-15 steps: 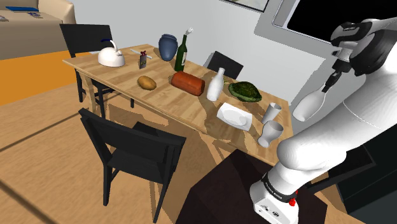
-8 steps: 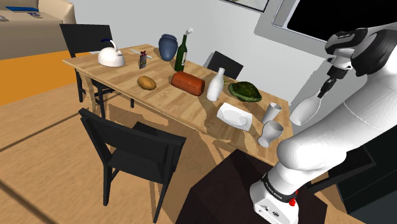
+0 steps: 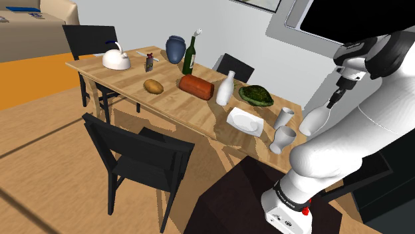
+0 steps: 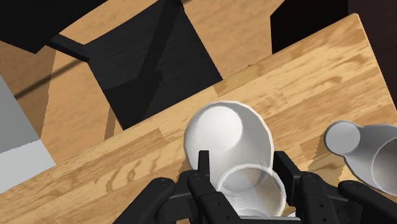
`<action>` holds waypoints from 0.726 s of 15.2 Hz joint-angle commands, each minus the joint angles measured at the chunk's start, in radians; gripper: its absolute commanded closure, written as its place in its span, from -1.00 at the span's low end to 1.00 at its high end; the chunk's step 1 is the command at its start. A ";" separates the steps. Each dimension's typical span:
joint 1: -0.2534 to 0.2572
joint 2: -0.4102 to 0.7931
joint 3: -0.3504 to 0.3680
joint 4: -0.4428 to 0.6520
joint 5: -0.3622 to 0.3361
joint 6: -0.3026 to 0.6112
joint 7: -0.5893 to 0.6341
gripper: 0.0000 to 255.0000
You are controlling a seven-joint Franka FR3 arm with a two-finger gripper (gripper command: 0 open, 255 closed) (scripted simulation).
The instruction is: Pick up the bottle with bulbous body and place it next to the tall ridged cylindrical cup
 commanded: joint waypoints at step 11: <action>-0.006 0.055 -0.019 -0.129 0.032 0.172 -0.015 1.00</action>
